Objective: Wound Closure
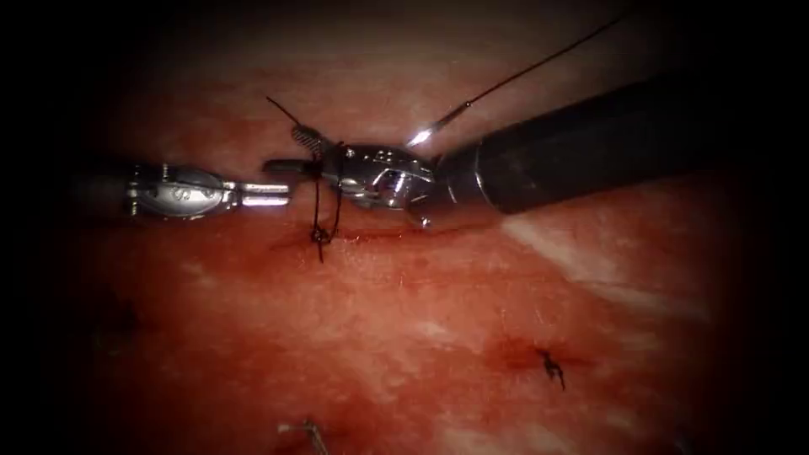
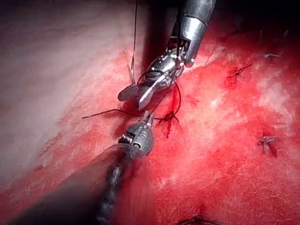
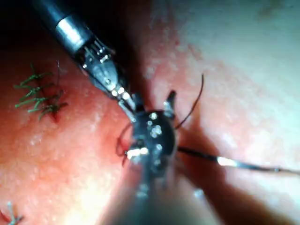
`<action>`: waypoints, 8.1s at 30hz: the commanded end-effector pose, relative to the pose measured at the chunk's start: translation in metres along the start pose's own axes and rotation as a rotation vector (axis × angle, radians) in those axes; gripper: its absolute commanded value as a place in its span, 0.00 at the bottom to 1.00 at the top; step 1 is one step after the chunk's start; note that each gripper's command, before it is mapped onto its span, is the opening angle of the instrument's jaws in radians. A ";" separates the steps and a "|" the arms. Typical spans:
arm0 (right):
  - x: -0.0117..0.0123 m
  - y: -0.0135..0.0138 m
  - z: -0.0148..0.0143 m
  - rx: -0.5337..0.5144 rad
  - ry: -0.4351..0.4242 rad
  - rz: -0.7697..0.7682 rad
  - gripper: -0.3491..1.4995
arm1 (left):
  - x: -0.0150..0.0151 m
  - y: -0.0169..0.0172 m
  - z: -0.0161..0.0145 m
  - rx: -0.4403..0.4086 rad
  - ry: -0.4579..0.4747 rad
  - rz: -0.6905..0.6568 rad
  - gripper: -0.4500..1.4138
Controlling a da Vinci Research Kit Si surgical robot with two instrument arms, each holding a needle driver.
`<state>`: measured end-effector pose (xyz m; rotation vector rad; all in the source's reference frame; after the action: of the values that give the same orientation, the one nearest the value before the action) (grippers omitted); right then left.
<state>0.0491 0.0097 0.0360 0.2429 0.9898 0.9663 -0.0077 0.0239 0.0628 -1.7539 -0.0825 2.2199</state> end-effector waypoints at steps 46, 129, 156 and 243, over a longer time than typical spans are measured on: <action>-0.0015 0.0025 0.0003 -0.157 -0.092 -0.002 0.00 | -0.0052 -0.0061 -0.0022 0.031 -0.033 -0.050 0.00; -0.0147 -0.0165 -0.0186 -0.071 0.031 -0.094 0.00 | -0.0135 -0.0262 -0.0019 0.203 -0.101 -0.103 0.00; -0.0056 -0.0126 -0.0213 0.086 0.203 -0.249 0.93 | 0.0040 -0.0174 -0.0039 0.112 0.042 -0.168 0.00; -0.0013 0.0045 -0.0237 0.024 0.166 -0.291 0.96 | 0.0168 -0.0123 0.0041 0.013 0.225 -0.194 0.00</action>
<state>0.0274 0.0065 0.0254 0.0328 1.1572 0.7167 -0.0123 0.0410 0.0515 -1.8835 -0.1841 1.8742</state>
